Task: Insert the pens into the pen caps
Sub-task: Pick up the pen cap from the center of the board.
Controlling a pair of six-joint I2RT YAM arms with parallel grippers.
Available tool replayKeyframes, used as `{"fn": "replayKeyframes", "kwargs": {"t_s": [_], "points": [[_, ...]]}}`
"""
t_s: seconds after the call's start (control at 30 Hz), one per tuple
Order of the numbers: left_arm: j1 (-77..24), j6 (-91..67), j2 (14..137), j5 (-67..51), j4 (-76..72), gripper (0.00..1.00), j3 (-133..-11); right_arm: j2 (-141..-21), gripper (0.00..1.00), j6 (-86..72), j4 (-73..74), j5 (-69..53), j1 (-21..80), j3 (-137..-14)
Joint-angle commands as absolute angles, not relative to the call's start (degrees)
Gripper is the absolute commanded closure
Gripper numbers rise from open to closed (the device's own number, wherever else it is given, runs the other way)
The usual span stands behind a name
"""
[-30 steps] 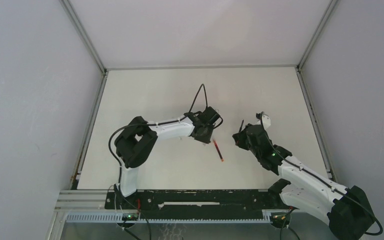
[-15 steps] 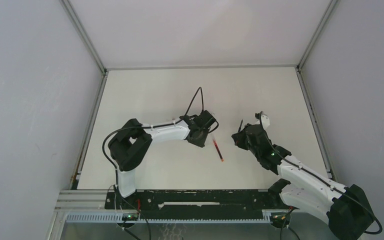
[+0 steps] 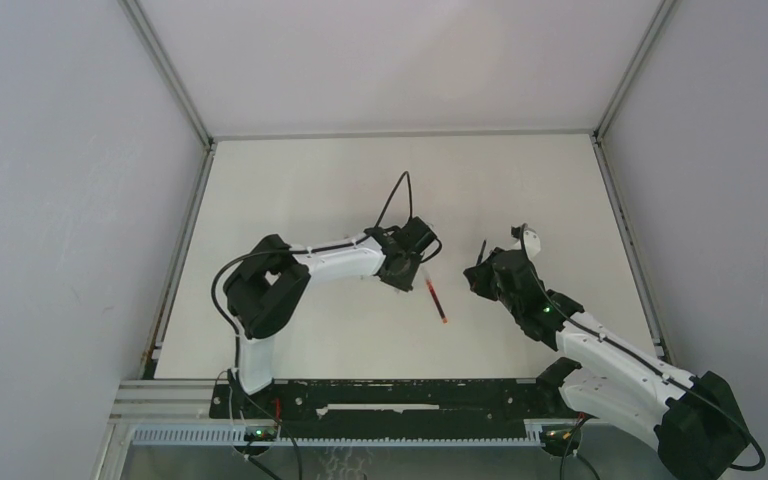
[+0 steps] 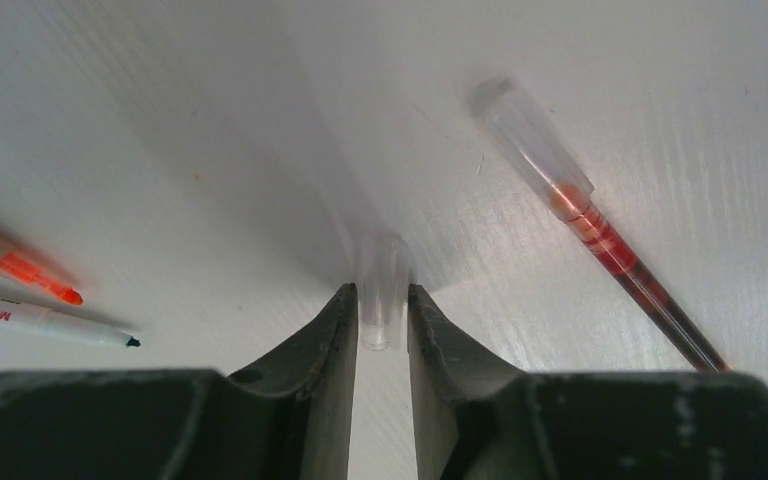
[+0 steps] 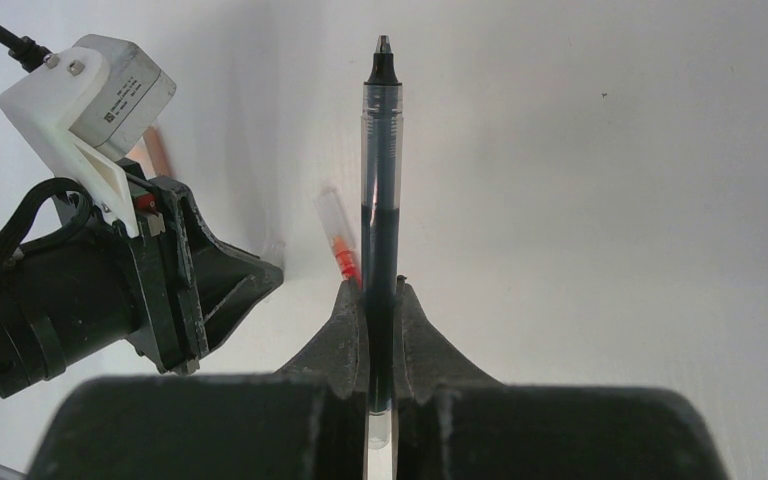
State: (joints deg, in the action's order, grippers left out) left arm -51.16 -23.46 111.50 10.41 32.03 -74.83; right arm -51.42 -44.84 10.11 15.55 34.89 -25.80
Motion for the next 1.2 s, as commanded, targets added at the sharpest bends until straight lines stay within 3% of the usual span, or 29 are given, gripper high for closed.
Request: {"fn": "replayKeyframes", "kwargs": {"t_s": [0.0,0.23,0.73,1.17], "points": [[-51.3,-22.2,114.1,11.6,33.9,0.74,-74.6,-50.0,1.00,-43.8,9.1,16.3,34.5,-25.9],[-51.2,-22.4,112.1,11.9,33.9,0.83,-73.2,-50.6,1.00,-43.6,8.5,15.6,34.5,-25.9],[-50.4,-26.2,98.0,10.8,30.8,0.88,-65.1,-60.5,1.00,-42.7,-2.1,6.4,37.5,-26.9],[-50.5,-29.5,89.0,5.0,29.6,0.90,-66.9,-73.0,1.00,-45.0,-13.4,3.3,41.5,-30.6]]}}
